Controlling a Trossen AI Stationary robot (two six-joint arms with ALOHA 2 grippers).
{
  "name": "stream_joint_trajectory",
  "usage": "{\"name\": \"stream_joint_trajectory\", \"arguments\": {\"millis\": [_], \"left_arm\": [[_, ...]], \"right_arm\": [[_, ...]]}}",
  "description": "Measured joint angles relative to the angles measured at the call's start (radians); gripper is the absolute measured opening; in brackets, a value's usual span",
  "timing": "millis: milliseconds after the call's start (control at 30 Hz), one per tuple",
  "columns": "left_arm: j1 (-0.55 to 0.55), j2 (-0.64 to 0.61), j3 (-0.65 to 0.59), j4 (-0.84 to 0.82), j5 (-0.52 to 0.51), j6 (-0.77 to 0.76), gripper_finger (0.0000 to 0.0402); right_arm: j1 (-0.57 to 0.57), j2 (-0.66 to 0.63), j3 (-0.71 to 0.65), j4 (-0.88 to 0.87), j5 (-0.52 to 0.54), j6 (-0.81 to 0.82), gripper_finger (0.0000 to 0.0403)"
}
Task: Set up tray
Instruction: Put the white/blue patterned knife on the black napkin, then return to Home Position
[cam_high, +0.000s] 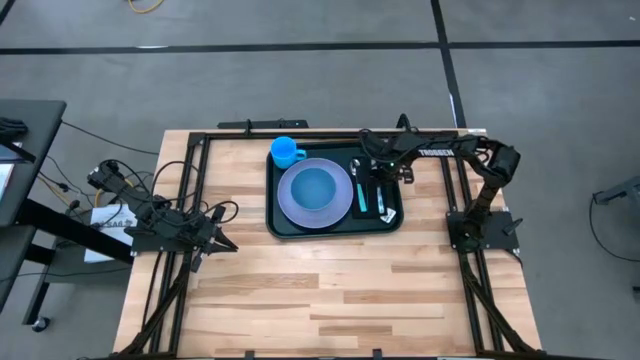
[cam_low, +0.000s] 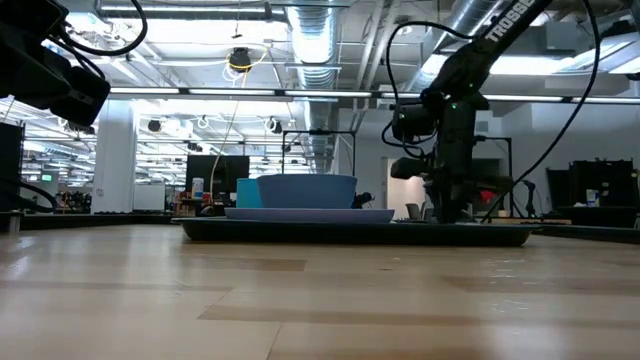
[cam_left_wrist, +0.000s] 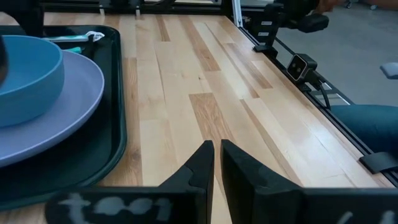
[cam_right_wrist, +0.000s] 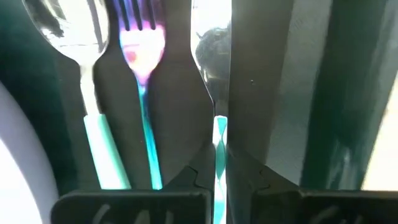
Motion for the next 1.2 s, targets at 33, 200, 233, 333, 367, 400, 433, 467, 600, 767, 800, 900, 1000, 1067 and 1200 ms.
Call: {"name": "stream_joint_trajectory", "arguments": {"millis": [33,200,233,333,367,400,433,467,600,767,800,900,1000,1067,1200], "left_arm": [[0.000,0.000,0.000,0.000,0.000,0.000,0.0015],[0.000,0.000,0.000,0.000,0.000,0.000,0.0015],[0.000,0.000,0.000,0.000,0.000,0.000,0.0015],[0.000,0.000,0.000,0.000,0.000,0.000,0.0015],[0.000,0.000,0.000,0.000,0.000,0.000,0.0015],[0.000,0.000,0.000,0.000,0.000,0.000,0.0015],[0.000,0.000,0.000,0.000,0.000,0.000,0.0015],[0.000,0.000,0.000,0.000,0.000,0.000,0.0015],[0.000,0.000,0.000,0.000,0.000,0.000,0.0015],[0.000,0.000,0.000,0.001,0.000,0.000,0.0015],[0.000,0.000,0.000,0.002,0.000,0.000,0.0015],[0.000,0.000,0.000,0.002,0.000,0.000,0.0015],[0.000,0.000,0.000,0.003,0.000,0.000,0.0015],[0.000,0.000,0.000,0.003,0.000,0.000,0.0015],[0.000,0.000,0.000,0.003,-0.001,0.000,0.0015]], "right_arm": [[0.000,0.000,-0.005,0.010,-0.006,0.000,0.0008],[0.000,0.000,-0.012,0.013,-0.018,-0.006,0.0012],[0.000,0.000,-0.012,0.013,-0.018,-0.008,0.0015],[0.000,0.000,-0.012,0.013,-0.018,-0.008,0.0026],[0.000,0.000,-0.012,0.013,-0.018,-0.008,0.0030],[0.001,0.000,-0.012,0.013,-0.018,-0.008,0.0035],[0.003,0.000,-0.012,0.013,-0.018,-0.008,0.0039],[0.005,0.000,-0.012,0.013,-0.018,-0.008,0.0043],[0.007,0.000,-0.012,0.013,-0.021,-0.006,0.0057],[0.007,0.000,-0.013,0.021,-0.022,-0.003,0.0073],[0.007,0.000,-0.013,0.021,-0.022,-0.003,0.0076],[0.007,0.000,-0.013,0.021,-0.022,-0.003,0.0089],[0.007,-0.001,-0.013,0.021,-0.025,-0.008,0.0101],[0.007,-0.006,-0.012,0.020,-0.026,-0.011,0.0107],[0.007,-0.023,0.003,0.018,-0.026,-0.016,0.0113]]}}
